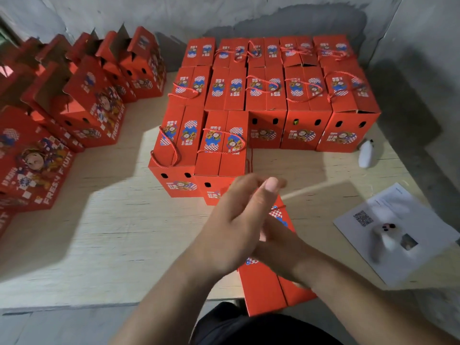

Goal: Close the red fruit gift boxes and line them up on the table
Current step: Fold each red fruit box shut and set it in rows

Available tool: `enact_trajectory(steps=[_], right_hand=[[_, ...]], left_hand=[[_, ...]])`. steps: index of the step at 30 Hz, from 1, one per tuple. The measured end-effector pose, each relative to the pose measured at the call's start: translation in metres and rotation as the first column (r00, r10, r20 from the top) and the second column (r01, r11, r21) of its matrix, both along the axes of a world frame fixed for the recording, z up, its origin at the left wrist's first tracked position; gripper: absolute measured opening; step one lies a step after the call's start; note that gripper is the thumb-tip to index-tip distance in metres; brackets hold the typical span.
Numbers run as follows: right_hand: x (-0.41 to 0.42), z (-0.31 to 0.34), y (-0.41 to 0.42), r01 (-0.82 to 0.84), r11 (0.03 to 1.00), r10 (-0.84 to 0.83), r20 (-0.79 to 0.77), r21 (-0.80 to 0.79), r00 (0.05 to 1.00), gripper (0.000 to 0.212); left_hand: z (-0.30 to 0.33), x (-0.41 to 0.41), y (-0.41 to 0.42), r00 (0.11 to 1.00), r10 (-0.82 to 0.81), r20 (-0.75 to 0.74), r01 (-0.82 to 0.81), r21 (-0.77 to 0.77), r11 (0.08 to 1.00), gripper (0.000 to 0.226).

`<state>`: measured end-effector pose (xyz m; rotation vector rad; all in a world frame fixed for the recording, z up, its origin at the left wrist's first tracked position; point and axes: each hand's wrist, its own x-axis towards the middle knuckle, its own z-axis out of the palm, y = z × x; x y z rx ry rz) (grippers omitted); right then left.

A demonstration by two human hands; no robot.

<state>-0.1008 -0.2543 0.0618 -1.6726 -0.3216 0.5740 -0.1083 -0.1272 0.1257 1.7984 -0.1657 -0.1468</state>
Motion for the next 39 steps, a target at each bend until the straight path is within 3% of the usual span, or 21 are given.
enact_trajectory(steps=[2, 3, 6, 7, 9, 11, 13, 19, 22, 25, 27, 29, 32, 34, 39], right_hand=[[0.001, 0.01, -0.005, 0.113, 0.993, -0.113, 0.004, 0.017, 0.994, 0.032], [0.003, 0.015, -0.014, 0.175, 0.98, -0.173, -0.033, 0.092, 0.984, 0.04], [0.011, 0.033, -0.039, 0.41, 0.849, -0.336, -0.258, 0.335, 0.906, 0.073], [0.013, 0.039, -0.045, 0.432, 0.823, -0.359, -0.251, 0.37, 0.899, 0.07], [0.019, 0.053, -0.049, 0.407, 0.815, -0.374, -0.161, 0.413, 0.913, 0.054], [0.027, 0.069, -0.047, 0.374, 0.832, -0.399, -0.026, 0.409, 0.917, 0.046], [0.041, 0.085, -0.044, 0.369, 0.843, -0.43, 0.079, 0.391, 0.9, 0.041], [0.084, 0.103, -0.029, 0.488, 0.835, -0.532, 0.148, 0.253, 0.834, 0.031], [0.101, 0.108, -0.03, 0.635, 0.735, -0.67, 0.107, 0.239, 0.735, 0.027], [0.102, 0.11, -0.038, 0.743, 0.61, -0.771, -0.011, 0.275, 0.637, 0.022], [0.093, 0.105, -0.043, 0.742, 0.62, -0.771, 0.025, 0.254, 0.636, 0.026], [0.083, 0.102, -0.047, 0.744, 0.616, -0.775, 0.031, 0.258, 0.631, 0.028], [0.08, 0.108, -0.057, 0.731, 0.616, -0.777, 0.07, 0.294, 0.626, 0.027], [0.085, 0.114, -0.061, 0.715, 0.622, -0.776, 0.131, 0.319, 0.617, 0.027], [0.122, 0.118, -0.054, 0.662, 0.679, -0.73, 0.197, 0.318, 0.654, 0.022]], left_hand=[[0.015, 0.003, 0.013, 0.992, -0.121, -0.022, 0.122, 0.09, 0.988, 0.042], [0.019, 0.005, 0.022, 0.991, -0.132, -0.005, 0.132, 0.137, 0.982, 0.041], [0.018, 0.01, 0.051, 0.981, 0.028, 0.192, -0.091, 0.327, 0.941, 0.032], [0.012, 0.01, 0.058, 0.973, 0.106, 0.205, -0.166, 0.299, 0.94, 0.03], [-0.007, 0.007, 0.066, 0.977, 0.192, 0.094, -0.208, 0.22, 0.953, 0.04], [-0.03, -0.003, 0.063, 0.984, 0.149, -0.099, -0.129, 0.181, 0.975, 0.064], [-0.052, -0.016, 0.054, 0.981, 0.057, -0.186, -0.033, 0.128, 0.991, 0.086], [-0.088, -0.026, 0.02, 0.959, -0.215, -0.185, 0.241, 0.132, 0.961, 0.11], [-0.101, -0.013, 0.006, 0.954, -0.282, -0.106, 0.301, 0.283, 0.911, 0.123], [-0.115, -0.001, -0.014, 0.93, -0.33, -0.162, 0.366, 0.317, 0.875, 0.13], [-0.123, 0.002, -0.028, 0.933, -0.338, -0.124, 0.359, 0.263, 0.896, 0.137], [-0.129, 0.005, -0.042, 0.945, -0.315, -0.084, 0.323, 0.113, 0.94, 0.135], [-0.124, 0.019, -0.062, 0.974, -0.186, -0.132, 0.159, -0.192, 0.968, 0.105], [-0.119, 0.033, -0.07, 0.981, -0.067, -0.184, 0.003, -0.328, 0.945, 0.082], [-0.106, 0.065, -0.067, 0.925, -0.054, -0.377, -0.148, -0.487, 0.861, 0.082]])
